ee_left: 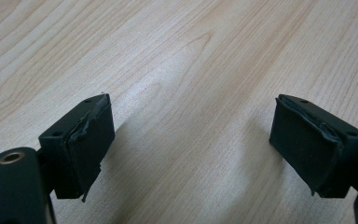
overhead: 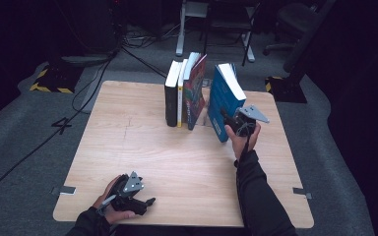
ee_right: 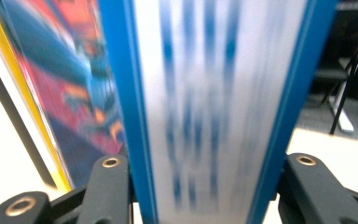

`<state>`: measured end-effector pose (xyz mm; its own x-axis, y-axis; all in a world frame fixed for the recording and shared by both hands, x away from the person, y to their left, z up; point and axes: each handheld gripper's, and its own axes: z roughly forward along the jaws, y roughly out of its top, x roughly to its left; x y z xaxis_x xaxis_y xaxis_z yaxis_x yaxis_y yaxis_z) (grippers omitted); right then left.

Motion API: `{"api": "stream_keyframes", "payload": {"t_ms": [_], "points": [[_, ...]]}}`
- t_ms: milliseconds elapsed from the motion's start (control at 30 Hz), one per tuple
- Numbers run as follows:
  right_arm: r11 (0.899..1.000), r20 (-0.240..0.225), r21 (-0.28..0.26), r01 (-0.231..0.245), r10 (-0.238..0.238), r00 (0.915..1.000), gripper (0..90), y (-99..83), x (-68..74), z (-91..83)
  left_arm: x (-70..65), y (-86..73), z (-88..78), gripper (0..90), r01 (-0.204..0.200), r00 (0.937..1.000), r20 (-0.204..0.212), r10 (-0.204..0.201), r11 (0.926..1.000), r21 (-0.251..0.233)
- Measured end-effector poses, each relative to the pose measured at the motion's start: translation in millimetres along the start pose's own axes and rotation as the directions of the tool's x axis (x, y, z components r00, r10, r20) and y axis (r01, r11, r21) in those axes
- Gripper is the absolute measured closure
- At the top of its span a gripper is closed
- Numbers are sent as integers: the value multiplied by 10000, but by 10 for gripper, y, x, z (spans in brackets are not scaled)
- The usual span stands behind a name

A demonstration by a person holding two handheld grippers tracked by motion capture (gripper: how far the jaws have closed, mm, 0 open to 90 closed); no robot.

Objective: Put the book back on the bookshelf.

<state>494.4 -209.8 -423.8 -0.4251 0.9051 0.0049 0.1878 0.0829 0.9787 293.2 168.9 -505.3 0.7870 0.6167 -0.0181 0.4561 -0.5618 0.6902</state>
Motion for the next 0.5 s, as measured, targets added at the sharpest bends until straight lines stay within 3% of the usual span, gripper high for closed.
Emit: {"api": "stream_keyframes", "payload": {"t_ms": [133,333,500], "points": [[10000,45,-85,12,-12,10000,532,164,-40,6,-1,0,0,140,1,10000,-11,-1,10000,0],[9999,245,126,-87,84,9997,599,249,-67,44,-1,0,0,140,4,10000,-11,-4,10000,1],[9997,355,220,91,-99,9993,616,315,-61,95,-1,1,0,139,3,10000,-13,-3,10000,2]]}}
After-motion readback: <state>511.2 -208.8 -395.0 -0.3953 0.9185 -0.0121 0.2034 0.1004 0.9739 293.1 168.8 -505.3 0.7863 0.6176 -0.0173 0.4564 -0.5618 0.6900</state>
